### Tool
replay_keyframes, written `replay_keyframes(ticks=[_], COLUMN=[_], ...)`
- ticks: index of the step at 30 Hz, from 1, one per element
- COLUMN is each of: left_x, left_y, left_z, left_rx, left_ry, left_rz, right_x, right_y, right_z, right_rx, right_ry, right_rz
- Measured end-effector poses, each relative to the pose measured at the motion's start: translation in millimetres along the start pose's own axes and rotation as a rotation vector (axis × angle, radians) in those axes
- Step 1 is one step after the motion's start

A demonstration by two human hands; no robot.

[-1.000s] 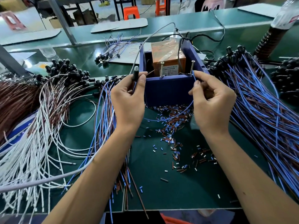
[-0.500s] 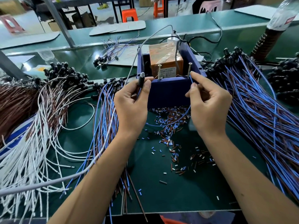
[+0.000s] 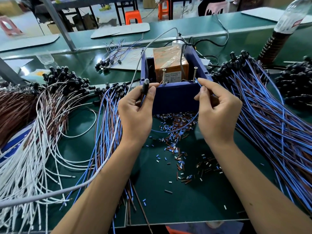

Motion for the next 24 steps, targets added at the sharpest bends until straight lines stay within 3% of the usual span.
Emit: replay_keyframes(ticks=[24], left_x=[0.6], left_y=[0.4], left_z=[0.7], left_rx=[-0.013], left_ry=[-0.010], left_rz=[0.009], right_x=[0.6], right_y=[0.0], right_z=[0.8], right_rx=[0.019], right_ry=[0.045], right_rz=[0.040])
Point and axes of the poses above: each hand's wrist, its own x-axis towards the middle knuckle, its own y-axis out of the palm, z = x × y, the point moved 6 cm from there along x, towards the middle knuckle, and after that the axes turned 13 degrees about x, right-handed, at the moved point
